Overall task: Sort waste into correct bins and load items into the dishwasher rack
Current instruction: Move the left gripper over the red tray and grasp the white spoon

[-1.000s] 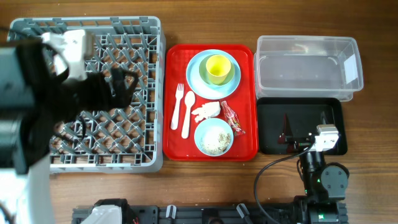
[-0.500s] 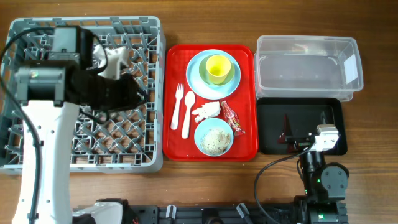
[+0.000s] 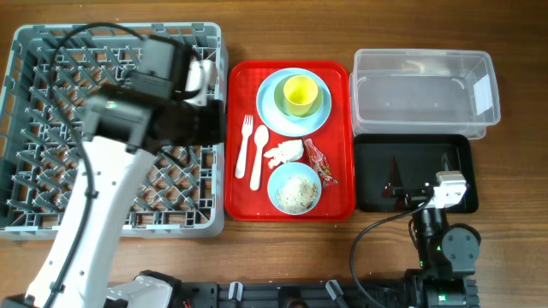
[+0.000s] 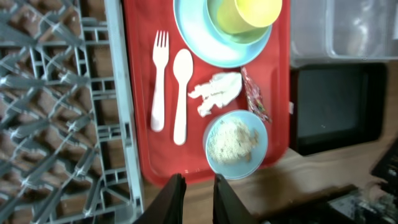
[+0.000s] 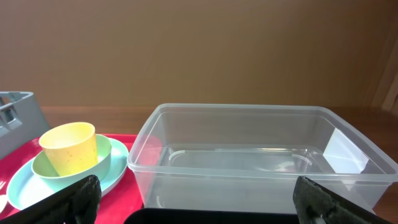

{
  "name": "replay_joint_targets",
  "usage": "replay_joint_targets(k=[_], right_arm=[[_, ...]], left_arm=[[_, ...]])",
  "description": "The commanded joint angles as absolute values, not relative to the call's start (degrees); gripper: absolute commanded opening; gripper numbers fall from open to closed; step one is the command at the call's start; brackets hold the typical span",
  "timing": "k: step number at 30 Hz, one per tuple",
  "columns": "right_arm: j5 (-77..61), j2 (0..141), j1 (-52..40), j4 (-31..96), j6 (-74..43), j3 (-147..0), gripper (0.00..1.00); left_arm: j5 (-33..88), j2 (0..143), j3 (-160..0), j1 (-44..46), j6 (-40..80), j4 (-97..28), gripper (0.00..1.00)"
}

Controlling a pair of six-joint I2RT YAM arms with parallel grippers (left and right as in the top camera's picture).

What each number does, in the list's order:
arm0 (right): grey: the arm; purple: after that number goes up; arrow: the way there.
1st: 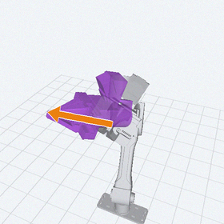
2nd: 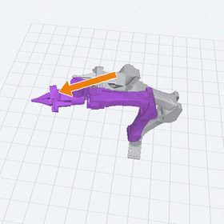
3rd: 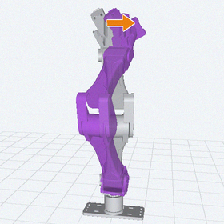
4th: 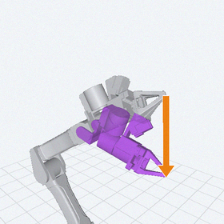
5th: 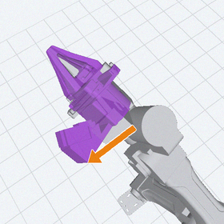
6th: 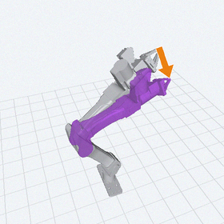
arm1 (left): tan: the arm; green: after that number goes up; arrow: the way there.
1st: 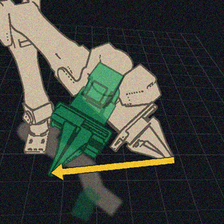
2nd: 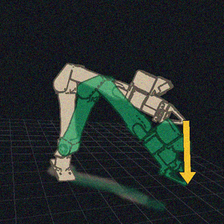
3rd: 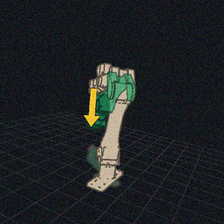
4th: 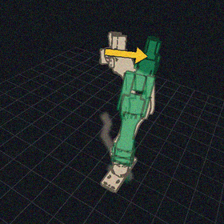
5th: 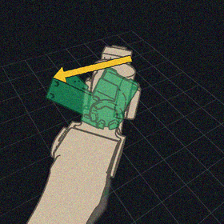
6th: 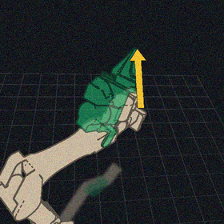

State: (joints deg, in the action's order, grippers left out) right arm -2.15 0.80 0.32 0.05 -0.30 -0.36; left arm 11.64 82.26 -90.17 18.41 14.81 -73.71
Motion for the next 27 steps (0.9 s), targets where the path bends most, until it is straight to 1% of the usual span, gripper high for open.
replay_joint_targets(k=[1, 2, 6, 10, 16, 18, 27], right_arm=[[-2.68, 0.91, 0.08, -0.12, -0.08, -0.3, 1.0], [-2.68, 0.91, 0.08, -0.12, -0.05, -0.3, 1.0], [-2.68, 0.91, 0.08, -0.12, -0.05, -0.3, 1.0], [-2.68, 0.91, 0.08, -0.12, -0.08, -0.3, 1.0], [-2.68, 0.91, 0.08, -0.12, -0.05, -0.3, 1.0], [-2.68, 0.91, 0.08, -0.12, -0.05, -0.3, 1.0], [-2.68, 0.91, 0.08, -0.12, -0.08, -0.3, 1.0]], left_arm=[[1.98, 83.02, -85.19, 24.82, 20.23, -67.09, 0.17], [1.61, 83.55, -83.44, 26.41, 20.23, -64.62, 0.17], [1.61, 86.61, -78.94, 29.76, 20.21, -58.13, 0.23], [0.95, 93.1, -77.58, 30.55, 20.21, -54.33, 0.26], [0.97, 102.72, -77.56, 30.55, 20.21, -53.93, 0.24], [0.97, 105.12, -77.58, 30.55, 20.21, -53.63, 0.21], [0.97, 110.76, -77.56, 30.55, 20.23, -53.04, 0.21]])
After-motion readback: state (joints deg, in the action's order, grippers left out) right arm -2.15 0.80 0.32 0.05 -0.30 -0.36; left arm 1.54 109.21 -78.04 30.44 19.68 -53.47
